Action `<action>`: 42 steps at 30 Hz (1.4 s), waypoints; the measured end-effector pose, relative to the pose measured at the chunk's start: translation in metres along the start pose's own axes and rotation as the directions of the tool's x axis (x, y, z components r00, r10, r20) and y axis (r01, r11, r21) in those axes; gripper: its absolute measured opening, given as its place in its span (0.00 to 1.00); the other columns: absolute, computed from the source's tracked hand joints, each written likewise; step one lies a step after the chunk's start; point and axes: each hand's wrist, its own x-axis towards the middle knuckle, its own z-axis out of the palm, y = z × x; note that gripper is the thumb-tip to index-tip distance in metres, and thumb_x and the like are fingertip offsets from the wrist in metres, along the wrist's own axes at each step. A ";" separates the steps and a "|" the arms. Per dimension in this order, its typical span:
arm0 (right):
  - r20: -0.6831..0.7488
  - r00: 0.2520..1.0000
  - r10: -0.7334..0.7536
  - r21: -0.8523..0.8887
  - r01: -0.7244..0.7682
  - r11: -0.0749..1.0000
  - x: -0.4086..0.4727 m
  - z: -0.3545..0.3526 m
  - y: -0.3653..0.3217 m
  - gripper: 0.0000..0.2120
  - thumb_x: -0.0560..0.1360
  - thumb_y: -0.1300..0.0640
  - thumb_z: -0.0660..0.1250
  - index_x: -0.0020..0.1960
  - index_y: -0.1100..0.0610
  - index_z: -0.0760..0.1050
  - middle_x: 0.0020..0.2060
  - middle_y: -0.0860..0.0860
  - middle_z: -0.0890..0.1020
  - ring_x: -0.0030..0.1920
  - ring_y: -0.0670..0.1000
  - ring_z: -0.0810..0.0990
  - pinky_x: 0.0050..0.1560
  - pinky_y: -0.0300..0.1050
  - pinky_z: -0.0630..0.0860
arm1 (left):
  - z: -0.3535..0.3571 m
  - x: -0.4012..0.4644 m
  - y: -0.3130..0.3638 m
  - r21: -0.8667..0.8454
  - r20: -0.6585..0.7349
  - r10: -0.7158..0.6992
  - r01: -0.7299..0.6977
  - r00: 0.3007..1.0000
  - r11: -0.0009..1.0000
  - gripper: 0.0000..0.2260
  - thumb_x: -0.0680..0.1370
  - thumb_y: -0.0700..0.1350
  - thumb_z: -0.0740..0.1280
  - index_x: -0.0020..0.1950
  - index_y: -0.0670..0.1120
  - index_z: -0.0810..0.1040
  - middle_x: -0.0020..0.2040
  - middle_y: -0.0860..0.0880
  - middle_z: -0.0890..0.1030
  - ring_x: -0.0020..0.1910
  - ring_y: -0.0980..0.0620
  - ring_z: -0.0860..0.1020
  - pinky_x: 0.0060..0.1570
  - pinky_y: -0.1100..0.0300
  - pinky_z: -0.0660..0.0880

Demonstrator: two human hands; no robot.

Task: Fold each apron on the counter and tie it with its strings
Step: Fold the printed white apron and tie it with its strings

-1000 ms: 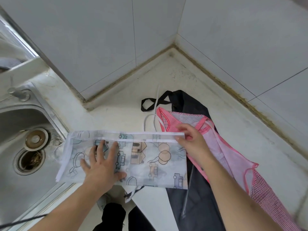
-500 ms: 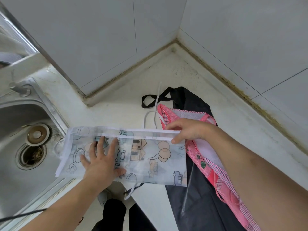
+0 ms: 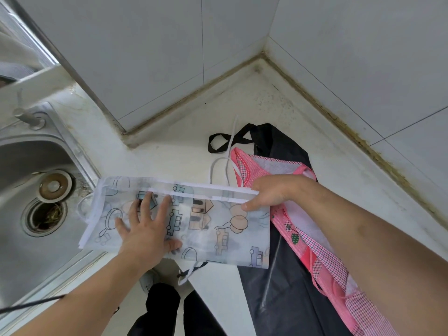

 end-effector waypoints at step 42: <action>-0.255 0.959 -0.121 0.262 0.189 0.946 -0.009 -0.011 0.011 0.16 0.75 0.65 0.65 0.40 0.50 0.86 0.37 0.47 0.85 0.38 0.42 0.79 0.43 0.38 0.75 | 0.002 0.006 0.011 0.111 0.057 -0.035 0.029 0.998 0.993 0.53 0.75 0.71 0.66 0.79 0.59 0.26 0.81 0.43 0.29 0.82 0.35 0.36 0.75 0.25 0.49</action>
